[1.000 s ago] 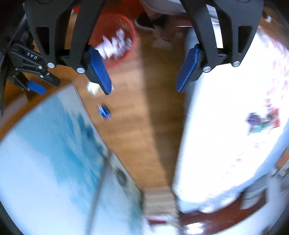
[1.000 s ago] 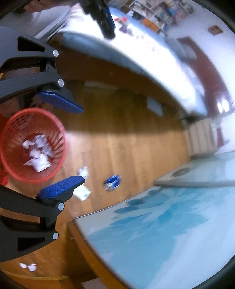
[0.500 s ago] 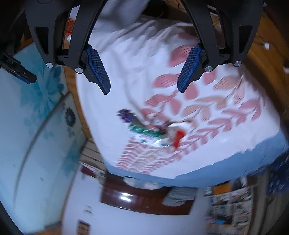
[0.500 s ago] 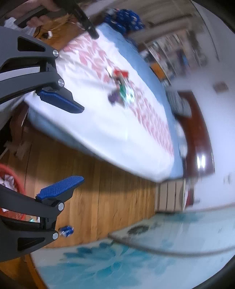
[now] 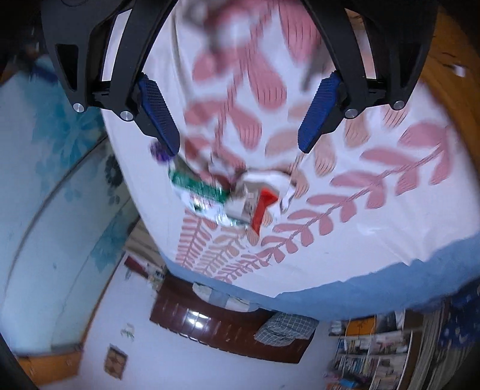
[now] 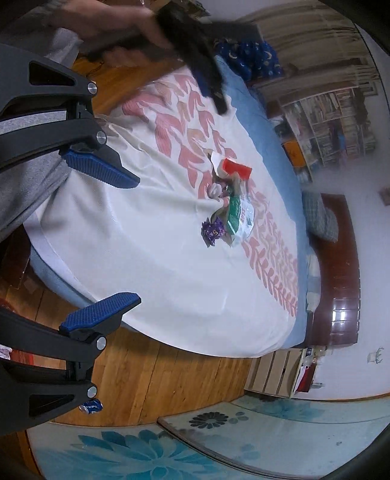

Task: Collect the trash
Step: 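Grasp the red-and-white carton piece with the left tool while the right grasps a purple wrapper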

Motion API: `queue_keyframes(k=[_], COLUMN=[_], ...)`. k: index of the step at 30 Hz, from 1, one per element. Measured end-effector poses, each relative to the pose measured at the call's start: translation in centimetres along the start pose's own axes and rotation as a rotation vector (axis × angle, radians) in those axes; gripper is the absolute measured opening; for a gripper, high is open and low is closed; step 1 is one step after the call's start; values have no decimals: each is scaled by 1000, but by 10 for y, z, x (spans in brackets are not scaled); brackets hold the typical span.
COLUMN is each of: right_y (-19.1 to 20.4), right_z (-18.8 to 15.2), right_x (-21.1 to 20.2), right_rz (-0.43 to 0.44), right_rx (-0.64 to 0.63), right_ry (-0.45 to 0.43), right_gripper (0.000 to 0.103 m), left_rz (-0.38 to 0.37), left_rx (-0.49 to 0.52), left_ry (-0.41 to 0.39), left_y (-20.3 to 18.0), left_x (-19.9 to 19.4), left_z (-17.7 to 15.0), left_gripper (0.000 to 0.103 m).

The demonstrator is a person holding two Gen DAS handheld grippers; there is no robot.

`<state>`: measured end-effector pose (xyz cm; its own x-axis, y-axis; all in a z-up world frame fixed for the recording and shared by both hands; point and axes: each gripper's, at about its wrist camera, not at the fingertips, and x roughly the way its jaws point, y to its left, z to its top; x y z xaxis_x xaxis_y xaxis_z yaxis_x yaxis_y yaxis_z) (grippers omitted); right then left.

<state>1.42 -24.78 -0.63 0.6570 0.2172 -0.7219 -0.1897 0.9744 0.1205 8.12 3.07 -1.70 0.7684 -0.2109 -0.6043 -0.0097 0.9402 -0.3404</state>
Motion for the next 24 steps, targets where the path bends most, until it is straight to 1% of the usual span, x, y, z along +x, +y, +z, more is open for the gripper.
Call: queue_keyframes(k=[2,3,6,10,13,17,19,21,24], right_y=[-4,-3,2,12,23,34,36,36,32], right_z=[4,6,17,34,46,53,53,52,52], right_x=[4,7,19,41,54,68,74,76,79], right_rz=[-3,-6,-18,-10,10,27,34,35,30], right_rx=[-3,-8,-30,-33,-37,-31,-22,-18,-2], right_ry=[4,4,-2,0,-8,-4,6,12,13], right_gripper=[72,72,72,72,72,72,72,72,72], left_rz=[6,-8,-7,2,8,1,6,5,-15], left_rx=[-27,-40,-49,-58,-58,8,40,36,42], left_ry=[24,30,60,103,116,74,81,87,88], left_y=[7,11,11,11,6,-14,-21,-20,-23], left_x=[27,40,74,110,122,122,126,134,140], left_z=[14,21,33,38,40,42,43,46,47], left_gripper=[81,81,81,81,81,81,81,81,81])
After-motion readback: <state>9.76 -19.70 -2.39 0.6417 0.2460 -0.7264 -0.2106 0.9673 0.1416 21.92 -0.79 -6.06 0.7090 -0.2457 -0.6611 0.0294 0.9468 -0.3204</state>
